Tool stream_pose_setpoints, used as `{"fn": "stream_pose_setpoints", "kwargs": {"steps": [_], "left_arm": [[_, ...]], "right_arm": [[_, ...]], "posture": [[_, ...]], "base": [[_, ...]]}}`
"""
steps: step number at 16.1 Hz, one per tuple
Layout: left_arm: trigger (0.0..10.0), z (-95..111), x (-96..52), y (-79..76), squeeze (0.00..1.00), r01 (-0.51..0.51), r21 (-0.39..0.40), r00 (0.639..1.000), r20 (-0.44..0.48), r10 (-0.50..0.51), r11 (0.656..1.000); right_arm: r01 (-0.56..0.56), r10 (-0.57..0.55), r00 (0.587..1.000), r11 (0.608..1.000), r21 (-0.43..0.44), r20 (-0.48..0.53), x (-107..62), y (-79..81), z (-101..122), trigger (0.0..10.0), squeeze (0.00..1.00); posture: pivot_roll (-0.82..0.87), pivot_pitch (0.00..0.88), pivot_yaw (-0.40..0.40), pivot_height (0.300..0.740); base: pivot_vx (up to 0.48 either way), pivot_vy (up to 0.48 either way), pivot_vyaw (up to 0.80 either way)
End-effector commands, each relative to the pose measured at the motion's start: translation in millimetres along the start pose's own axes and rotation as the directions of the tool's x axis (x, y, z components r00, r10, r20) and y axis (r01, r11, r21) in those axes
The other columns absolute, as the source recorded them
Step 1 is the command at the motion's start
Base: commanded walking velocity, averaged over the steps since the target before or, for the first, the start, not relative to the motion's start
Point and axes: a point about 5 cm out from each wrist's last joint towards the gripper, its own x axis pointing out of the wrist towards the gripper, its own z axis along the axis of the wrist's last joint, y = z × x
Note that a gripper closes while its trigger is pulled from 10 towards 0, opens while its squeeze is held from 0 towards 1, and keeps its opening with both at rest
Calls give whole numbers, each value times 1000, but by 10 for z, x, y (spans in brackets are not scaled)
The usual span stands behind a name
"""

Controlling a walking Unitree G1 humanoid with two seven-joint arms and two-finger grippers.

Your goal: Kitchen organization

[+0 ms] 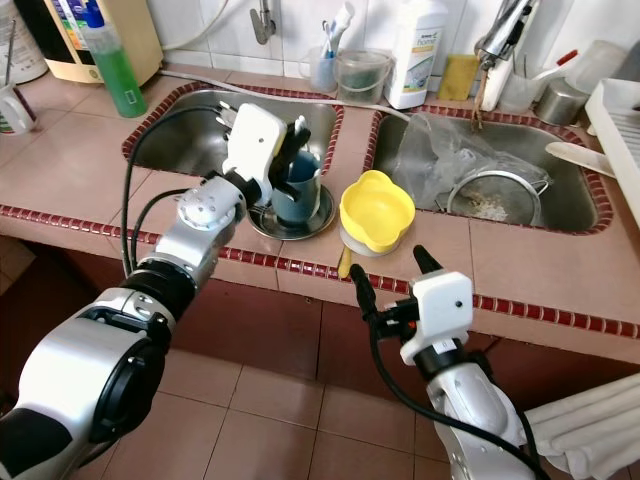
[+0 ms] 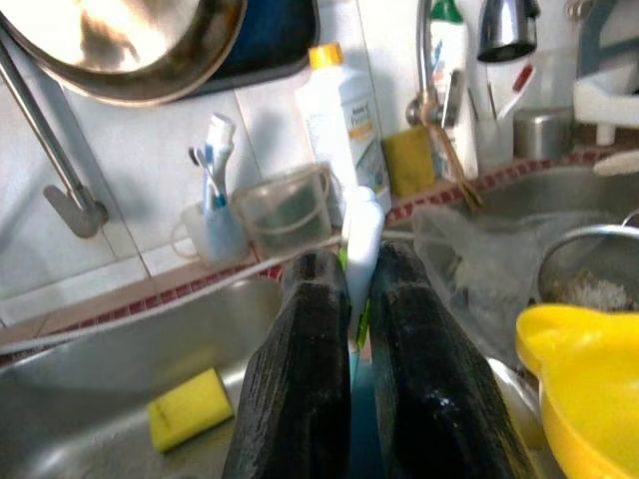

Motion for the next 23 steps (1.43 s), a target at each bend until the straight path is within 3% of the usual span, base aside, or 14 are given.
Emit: {"fn": "stream_pose_setpoints", "kwargs": {"steps": [1,10,16,19,21,23], "left_arm": [[10000,93,13,33,0,13,1,999,36,-13,1000],[10000,283,5,59,0,124,-18,987,105,-121,992],[10000,553,-91,450,0,108,-20,983,149,-104,994],[10000,650,-168,586,0,65,-64,979,197,-51,996],[10000,561,-275,662,0,-11,-86,980,197,27,996],[10000,344,-419,664,0,-74,-103,985,147,89,992]], "right_arm": [[-16,16,1000,1000,3,7,28,22,-5,10000,0],[-23,23,999,1000,-7,41,152,-16,4,10000,0],[-34,35,997,999,-21,65,248,-47,-2,10000,0],[-39,41,995,999,-25,93,344,-55,33,10000,0],[-12,15,991,1000,-17,132,423,-98,107,10000,0],[65,-62,982,998,-10,180,484,-204,197,10000,0]], "posture": [[-132,71,30,740],[-117,33,36,740],[-82,0,47,740],[-64,0,40,740],[-59,0,33,740],[-54,0,30,740]], "base": [[0,0,0],[0,0,0],[0,0,0],[0,0,0],[0,0,0],[0,0,0]]}}
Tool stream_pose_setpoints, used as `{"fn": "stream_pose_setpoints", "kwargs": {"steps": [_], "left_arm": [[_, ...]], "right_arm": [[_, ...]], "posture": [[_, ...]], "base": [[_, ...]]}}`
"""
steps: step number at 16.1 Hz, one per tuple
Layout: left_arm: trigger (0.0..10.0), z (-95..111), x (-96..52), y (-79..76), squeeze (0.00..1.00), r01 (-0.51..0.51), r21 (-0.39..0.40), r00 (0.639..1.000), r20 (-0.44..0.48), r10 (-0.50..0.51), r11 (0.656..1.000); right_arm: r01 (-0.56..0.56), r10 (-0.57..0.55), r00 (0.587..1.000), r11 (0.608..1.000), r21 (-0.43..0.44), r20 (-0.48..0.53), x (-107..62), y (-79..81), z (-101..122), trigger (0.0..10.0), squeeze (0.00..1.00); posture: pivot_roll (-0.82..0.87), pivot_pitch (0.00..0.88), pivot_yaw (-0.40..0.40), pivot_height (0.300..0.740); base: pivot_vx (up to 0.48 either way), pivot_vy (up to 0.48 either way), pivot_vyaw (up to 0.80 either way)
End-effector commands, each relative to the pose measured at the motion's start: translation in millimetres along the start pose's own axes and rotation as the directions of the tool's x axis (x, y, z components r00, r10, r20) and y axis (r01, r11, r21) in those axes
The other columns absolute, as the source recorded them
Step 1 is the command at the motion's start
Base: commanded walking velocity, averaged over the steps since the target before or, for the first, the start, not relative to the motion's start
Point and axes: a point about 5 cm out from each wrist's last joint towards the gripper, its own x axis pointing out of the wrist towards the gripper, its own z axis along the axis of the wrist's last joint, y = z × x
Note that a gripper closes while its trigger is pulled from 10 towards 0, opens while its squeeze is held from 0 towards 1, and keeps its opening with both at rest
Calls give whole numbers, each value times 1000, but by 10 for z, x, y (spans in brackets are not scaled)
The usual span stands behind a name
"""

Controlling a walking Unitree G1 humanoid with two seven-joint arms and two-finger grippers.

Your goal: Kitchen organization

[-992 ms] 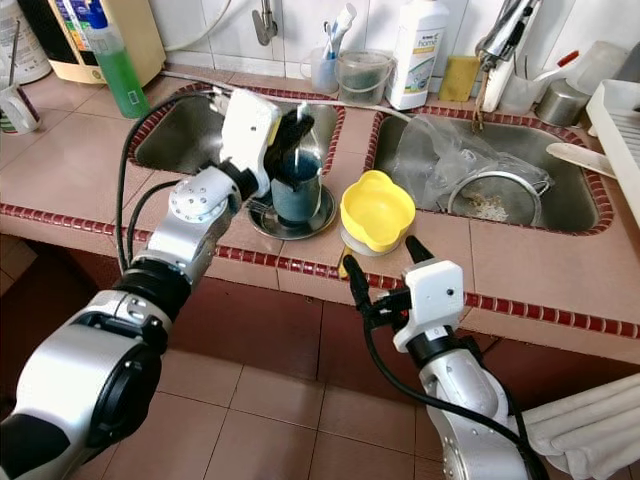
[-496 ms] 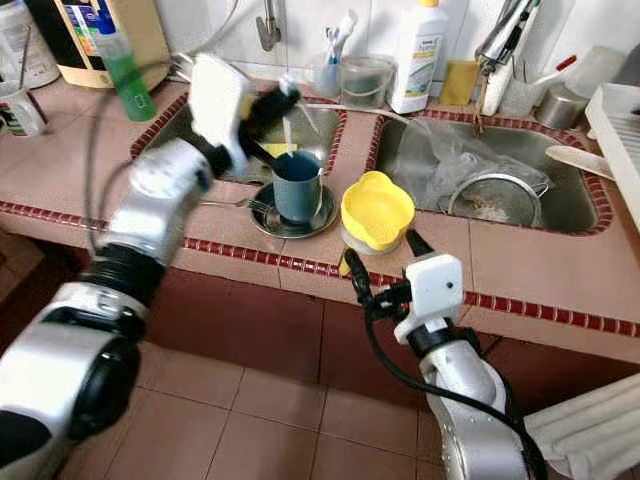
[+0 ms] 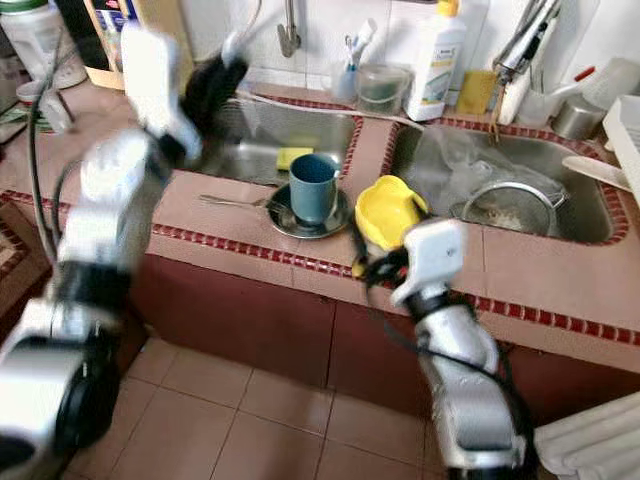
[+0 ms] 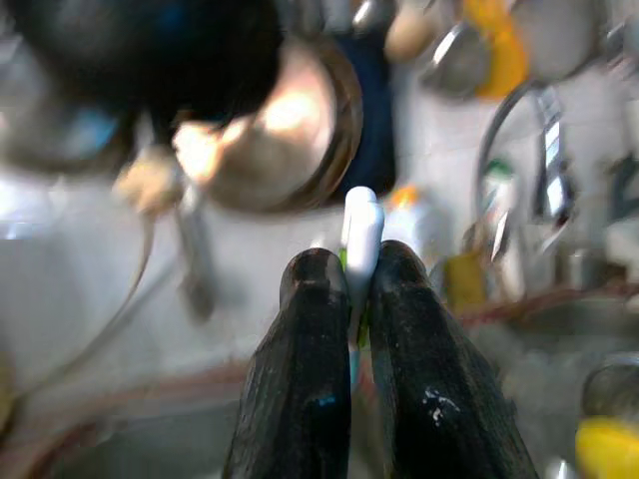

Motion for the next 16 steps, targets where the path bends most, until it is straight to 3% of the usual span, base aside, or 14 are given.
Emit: {"fn": "stream_pose_setpoints", "kwargs": {"steps": [1,3,6,16], "left_arm": [[10000,-12,-47,41,0,-31,-13,1000,-6,31,999],[10000,-123,-162,116,0,-104,-46,994,-38,102,994],[10000,-135,-211,120,0,-141,-77,990,-36,139,987],[10000,-160,-163,9,0,-135,-100,990,-59,130,986]], "right_arm": [[66,-66,998,998,5,15,9,-97,8,10000,0],[155,-156,986,988,21,59,57,-248,90,10000,0],[180,-179,979,984,1,97,128,-334,174,10000,0],[169,-167,982,986,-11,91,129,-317,152,10000,0]], "posture": [[-55,0,27,740],[-51,0,22,740],[-48,0,12,740],[-64,0,11,740]], "base": [[0,0,0],[0,0,0],[0,0,0],[336,0,0]]}}
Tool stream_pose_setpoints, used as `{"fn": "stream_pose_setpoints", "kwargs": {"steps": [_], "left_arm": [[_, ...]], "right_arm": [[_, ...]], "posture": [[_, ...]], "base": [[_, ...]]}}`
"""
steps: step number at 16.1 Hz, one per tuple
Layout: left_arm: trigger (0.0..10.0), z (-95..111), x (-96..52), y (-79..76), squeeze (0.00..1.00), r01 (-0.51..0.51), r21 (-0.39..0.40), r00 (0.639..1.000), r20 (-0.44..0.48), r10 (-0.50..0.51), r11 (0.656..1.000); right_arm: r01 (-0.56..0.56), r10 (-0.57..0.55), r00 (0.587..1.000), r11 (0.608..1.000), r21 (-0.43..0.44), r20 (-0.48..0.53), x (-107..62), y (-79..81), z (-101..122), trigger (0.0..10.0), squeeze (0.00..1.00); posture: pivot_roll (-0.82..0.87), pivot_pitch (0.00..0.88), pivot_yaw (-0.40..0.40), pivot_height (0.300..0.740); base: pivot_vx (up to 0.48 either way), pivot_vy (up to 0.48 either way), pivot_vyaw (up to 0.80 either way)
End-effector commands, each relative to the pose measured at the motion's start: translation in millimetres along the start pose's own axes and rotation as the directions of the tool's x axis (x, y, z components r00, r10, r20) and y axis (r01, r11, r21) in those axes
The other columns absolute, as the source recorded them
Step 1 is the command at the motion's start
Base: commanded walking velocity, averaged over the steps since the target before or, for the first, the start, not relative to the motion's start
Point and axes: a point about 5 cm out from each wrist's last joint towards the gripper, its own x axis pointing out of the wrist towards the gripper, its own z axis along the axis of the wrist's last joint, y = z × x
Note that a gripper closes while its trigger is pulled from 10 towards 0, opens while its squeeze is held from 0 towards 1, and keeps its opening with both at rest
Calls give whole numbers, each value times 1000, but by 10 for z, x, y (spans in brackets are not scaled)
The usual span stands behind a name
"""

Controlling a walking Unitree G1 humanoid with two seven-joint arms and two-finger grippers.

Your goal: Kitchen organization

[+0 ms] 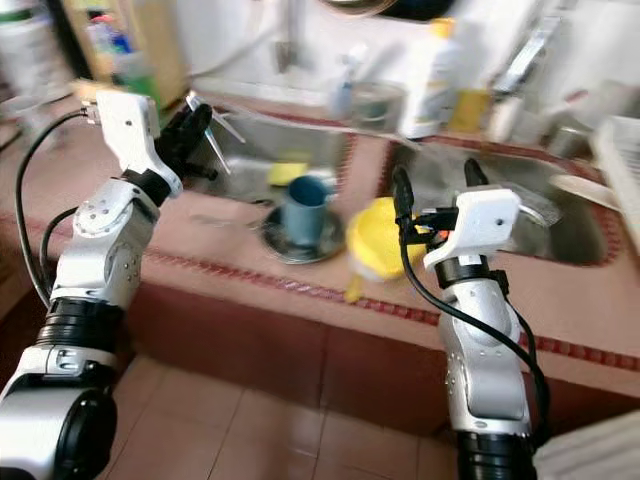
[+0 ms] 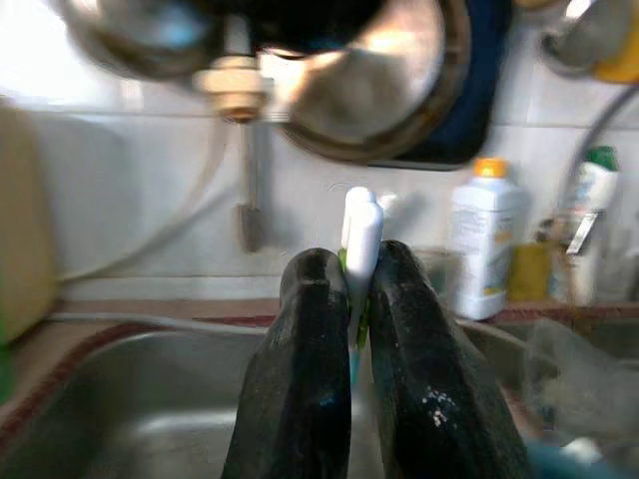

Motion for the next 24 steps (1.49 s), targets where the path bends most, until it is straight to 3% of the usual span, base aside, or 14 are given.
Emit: {"fn": "stream_pose_setpoints", "kwargs": {"steps": [1,10,15,19,24], "left_arm": [[10000,43,32,-64,0,23,2,1000,13,-23,1000],[10000,44,45,-60,0,18,39,1000,0,-18,999],[10000,-100,101,-43,0,-21,99,993,-113,32,995],[10000,-204,153,-120,0,34,156,986,-168,-7,987],[10000,-282,293,-322,0,123,150,975,-202,-91,981]], "right_arm": [[8,-7,1000,1000,-4,6,0,-40,19,10000,0],[-13,13,1000,1000,1,2,-9,-7,17,10000,0],[75,-79,993,996,-45,-89,-65,-135,-64,10000,0],[62,-66,985,998,-28,-158,-159,-189,-36,10000,0],[27,-26,986,1000,7,-163,-397,-252,186,10000,0]], "posture": [[-64,0,11,740],[-62,0,12,740],[-88,0,27,740],[-130,0,56,740],[-216,0,99,740]], "base": [[364,0,0],[350,0,0],[0,0,0],[0,0,0],[0,0,0]]}}
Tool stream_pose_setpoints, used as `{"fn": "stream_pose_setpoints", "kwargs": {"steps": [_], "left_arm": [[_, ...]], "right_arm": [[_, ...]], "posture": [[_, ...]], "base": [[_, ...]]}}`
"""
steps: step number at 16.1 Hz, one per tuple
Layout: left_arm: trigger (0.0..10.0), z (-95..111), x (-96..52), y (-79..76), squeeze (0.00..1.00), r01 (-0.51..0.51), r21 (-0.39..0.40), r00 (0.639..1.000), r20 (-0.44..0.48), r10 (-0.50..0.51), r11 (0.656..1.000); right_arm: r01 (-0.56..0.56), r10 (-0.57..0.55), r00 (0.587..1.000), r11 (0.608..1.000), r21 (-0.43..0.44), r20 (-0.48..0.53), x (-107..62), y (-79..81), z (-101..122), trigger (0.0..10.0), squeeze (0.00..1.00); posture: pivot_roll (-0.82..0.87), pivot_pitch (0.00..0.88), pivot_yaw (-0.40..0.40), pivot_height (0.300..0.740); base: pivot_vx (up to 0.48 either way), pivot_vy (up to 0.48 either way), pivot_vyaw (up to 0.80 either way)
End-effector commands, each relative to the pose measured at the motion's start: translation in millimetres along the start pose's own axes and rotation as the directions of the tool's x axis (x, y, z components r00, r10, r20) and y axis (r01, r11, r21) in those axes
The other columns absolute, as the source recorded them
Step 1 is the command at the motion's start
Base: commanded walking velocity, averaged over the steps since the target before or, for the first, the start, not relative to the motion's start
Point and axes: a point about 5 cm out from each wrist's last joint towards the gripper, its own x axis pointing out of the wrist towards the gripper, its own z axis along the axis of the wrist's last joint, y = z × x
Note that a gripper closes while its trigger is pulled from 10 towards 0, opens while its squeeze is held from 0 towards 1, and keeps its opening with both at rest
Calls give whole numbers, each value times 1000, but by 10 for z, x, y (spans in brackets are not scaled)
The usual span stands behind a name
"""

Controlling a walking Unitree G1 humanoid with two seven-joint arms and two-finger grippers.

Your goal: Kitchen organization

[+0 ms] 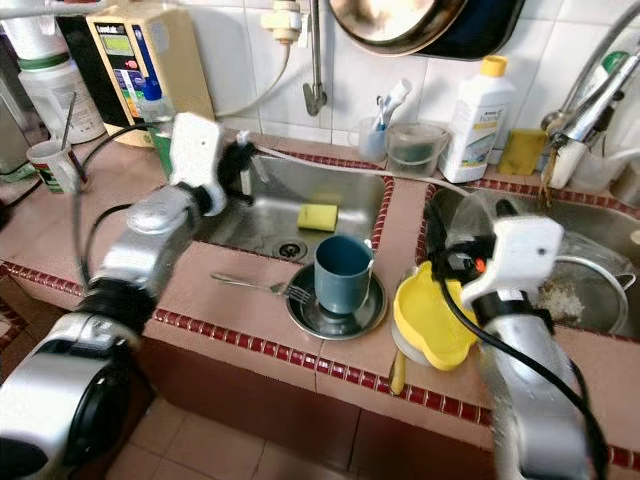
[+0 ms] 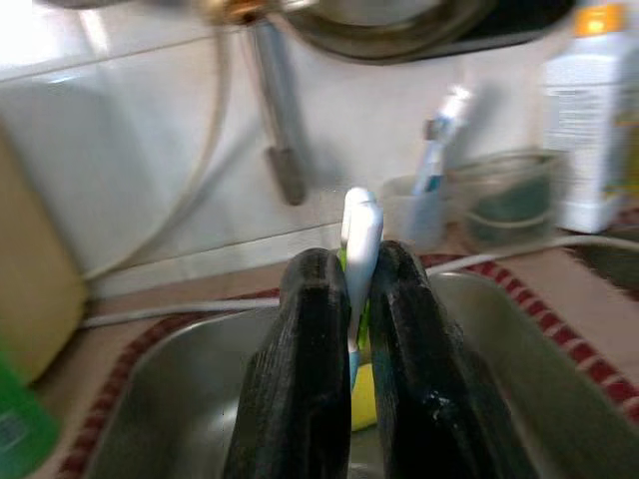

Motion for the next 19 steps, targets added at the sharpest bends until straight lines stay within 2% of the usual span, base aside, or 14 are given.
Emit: {"fn": "stream_pose_setpoints", "kwargs": {"steps": [1,5,8,10,16,19], "left_arm": [[10000,81,53,-26,0,23,37,1000,15,-23,999],[10000,66,134,-193,0,82,82,997,7,-83,993],[10000,36,151,-223,0,89,86,996,-4,-89,992],[10000,8,163,-272,0,116,95,993,-20,-114,989],[10000,-6,156,-226,0,109,111,994,-31,-106,988],[10000,-2,155,-196,0,102,116,994,-36,-99,988]], "right_arm": [[-14,13,1000,1000,22,20,-41,-21,110,10000,0],[-45,45,999,994,102,2,-254,-76,257,10000,0],[-50,52,999,989,136,-10,-350,-71,329,10000,0],[-60,66,998,978,200,-21,-494,-29,384,10000,0],[-63,90,992,963,263,-90,-616,37,381,10000,0],[-102,152,977,948,301,-149,-690,63,354,10000,0]], "posture": [[-233,0,104,740],[-291,1,132,740],[-312,12,145,740],[-336,36,162,740],[-338,77,174,740],[-336,95,176,740]], "base": [[0,0,0],[0,0,0],[0,0,0],[0,0,0],[0,0,0],[0,0,0]]}}
